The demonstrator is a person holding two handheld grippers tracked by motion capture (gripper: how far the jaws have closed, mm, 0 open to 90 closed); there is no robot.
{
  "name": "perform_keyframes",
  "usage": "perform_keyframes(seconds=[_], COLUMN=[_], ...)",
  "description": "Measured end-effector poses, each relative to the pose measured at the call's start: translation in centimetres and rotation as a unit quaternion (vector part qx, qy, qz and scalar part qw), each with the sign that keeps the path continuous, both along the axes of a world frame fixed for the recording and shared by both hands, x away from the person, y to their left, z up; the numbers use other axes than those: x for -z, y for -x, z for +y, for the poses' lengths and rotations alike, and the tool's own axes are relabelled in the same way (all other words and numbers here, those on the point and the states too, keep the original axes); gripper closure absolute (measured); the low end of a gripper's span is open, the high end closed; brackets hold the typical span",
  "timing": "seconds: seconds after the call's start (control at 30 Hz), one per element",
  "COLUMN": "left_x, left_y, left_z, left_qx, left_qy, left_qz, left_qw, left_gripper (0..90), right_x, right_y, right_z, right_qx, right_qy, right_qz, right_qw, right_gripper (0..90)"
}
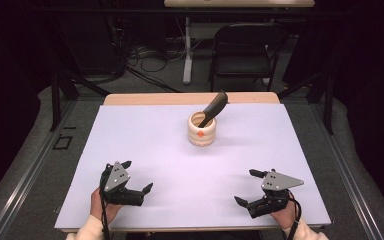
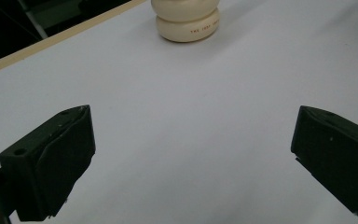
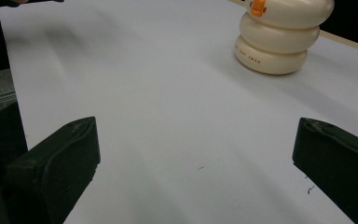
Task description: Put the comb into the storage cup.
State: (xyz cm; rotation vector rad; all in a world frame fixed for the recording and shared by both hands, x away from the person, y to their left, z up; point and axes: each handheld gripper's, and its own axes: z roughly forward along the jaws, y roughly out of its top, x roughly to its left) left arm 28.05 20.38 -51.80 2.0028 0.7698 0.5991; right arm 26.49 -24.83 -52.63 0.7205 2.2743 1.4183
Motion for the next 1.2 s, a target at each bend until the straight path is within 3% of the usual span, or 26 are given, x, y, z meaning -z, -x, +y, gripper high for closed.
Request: perform_keyframes(seconds=[0.83, 1.2], left_x=[0.6, 0.7], left_y=[2.6, 2.4], left_z=[0.9, 1.0], left_qx=[-0.001, 0.006], left_qy=[0.002, 0.000], left_qz=[-0.020, -0.014], left_qw=[0.9998, 0.9999], left_gripper=[0.0, 0.0], right_x=[0.1, 0.1], right_y=[0.0, 0.0], right_z=[0.1, 0.1], right_qx=[0.001, 0.000], right_qy=[0.003, 0.006], right_qz=[0.000, -0.001], right_qw=[1.0000, 1.0000], right_gripper=[0.2, 0.1])
